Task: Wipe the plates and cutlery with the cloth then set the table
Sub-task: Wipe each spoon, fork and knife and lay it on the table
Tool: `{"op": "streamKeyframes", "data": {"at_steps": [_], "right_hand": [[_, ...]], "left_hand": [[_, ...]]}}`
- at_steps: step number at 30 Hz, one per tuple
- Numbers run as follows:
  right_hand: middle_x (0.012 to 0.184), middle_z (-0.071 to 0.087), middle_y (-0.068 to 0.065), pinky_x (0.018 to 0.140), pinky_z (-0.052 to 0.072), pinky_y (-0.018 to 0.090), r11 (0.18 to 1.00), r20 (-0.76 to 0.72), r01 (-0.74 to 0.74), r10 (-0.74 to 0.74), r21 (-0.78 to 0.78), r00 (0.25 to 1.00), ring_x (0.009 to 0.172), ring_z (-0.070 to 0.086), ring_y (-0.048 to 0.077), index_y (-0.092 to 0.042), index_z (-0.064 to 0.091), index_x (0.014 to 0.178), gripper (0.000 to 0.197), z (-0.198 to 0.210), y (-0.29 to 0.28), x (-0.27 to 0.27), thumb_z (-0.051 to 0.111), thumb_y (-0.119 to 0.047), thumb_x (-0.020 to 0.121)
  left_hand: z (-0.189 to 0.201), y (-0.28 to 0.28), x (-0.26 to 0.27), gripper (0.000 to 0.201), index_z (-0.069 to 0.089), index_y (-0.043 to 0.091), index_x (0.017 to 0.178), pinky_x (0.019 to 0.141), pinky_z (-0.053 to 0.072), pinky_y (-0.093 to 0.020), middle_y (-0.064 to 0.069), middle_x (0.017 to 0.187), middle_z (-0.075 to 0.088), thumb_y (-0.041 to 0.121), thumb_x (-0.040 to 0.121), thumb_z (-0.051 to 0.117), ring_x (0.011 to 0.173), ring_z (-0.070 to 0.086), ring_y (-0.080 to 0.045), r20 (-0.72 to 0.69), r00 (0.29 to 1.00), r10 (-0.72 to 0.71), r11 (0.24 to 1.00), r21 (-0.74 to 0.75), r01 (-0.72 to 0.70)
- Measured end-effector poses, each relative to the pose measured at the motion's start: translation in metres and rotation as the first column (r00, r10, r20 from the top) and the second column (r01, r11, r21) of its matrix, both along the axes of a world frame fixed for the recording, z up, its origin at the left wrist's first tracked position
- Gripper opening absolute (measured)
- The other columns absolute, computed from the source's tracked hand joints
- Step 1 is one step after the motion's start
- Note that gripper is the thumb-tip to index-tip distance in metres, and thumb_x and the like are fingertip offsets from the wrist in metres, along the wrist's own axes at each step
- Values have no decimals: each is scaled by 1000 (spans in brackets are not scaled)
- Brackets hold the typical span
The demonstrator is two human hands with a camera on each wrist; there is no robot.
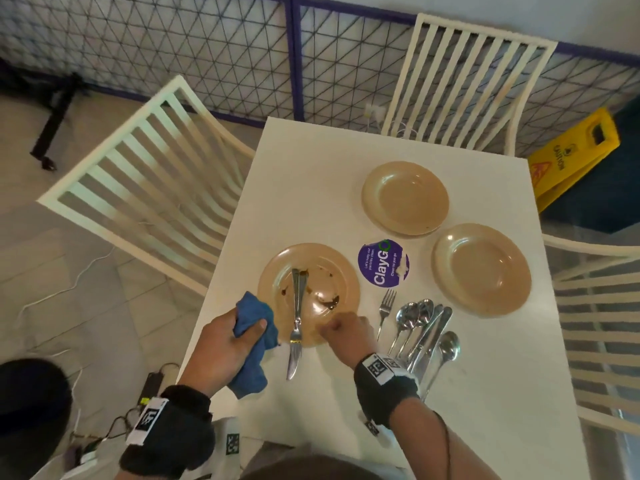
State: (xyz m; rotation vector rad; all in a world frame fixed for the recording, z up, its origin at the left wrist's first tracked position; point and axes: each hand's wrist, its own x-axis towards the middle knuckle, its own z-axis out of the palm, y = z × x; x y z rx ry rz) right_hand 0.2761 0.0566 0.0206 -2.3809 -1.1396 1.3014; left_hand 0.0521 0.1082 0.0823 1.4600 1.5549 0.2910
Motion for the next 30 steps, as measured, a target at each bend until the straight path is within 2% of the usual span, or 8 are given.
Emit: {"op": "streamKeyframes", "data": {"at_steps": [3,7,12,14,21,25,27,30], "right_hand": [[78,65,-1,64,51,30,992,41,-120,122,-44,992,71,62,20,-20,65,78,32,-5,24,-35,63,-51,86],[82,66,0,61,49,28,975,171,-180,201,-132,964,73,63,19,-16,68,91,36,-18,45,-56,66,-51,83],[76,66,-1,60,54,29,968,254,-190,228,-166,940,68,64,19,-15,67,88,24,-28,56,-61,58,-37,87],[74,67,-1,56,51,26,970,249,-175,214,-171,944,66,65,18,-15,67,88,23,-29,58,-61,58,-36,86],[83,65,1,64,48,30,978,210,-136,168,-159,963,77,65,22,-14,66,94,17,-20,60,-58,60,-29,88],[83,65,1,69,46,28,995,133,-96,99,-32,986,77,61,19,-13,67,94,17,-15,49,-54,55,-24,97],[84,64,1,71,47,28,993,120,-88,79,78,990,78,60,20,-12,64,97,17,-10,41,-53,50,-23,100],[84,64,3,62,43,25,963,86,-79,59,258,995,74,59,19,-11,61,104,18,1,25,-51,47,-22,102]], "left_hand": [[-2,0,-10,21,64,18,92,76,50,-28,-2,84,70,38,93,64,80,67,-12,-11,1000,-21,1000,-7,21],[2,-2,-20,18,62,25,79,67,44,-20,4,74,68,33,95,63,69,64,1,30,999,-17,1000,7,17],[-5,-4,-36,17,60,21,89,75,47,-26,4,85,67,37,94,64,81,64,-11,-17,999,30,1000,5,-30],[-9,-5,-40,18,60,21,90,73,45,-25,5,85,66,37,94,64,81,63,-11,-24,999,36,999,3,-36],[-15,-6,-42,18,59,22,92,74,43,-25,6,84,64,40,95,61,81,62,-10,-15,1000,28,998,-52,-29],[-13,-1,-29,23,63,18,98,73,45,-22,2,88,68,39,98,57,83,64,-9,21,999,-26,996,-86,28],[-12,2,-17,25,65,15,99,81,51,-30,-2,91,70,38,100,54,86,66,-13,70,997,-34,992,-122,42],[-15,11,5,35,63,12,106,94,52,-44,-7,101,70,44,100,52,96,66,-21,106,994,1,987,-159,16]]}}
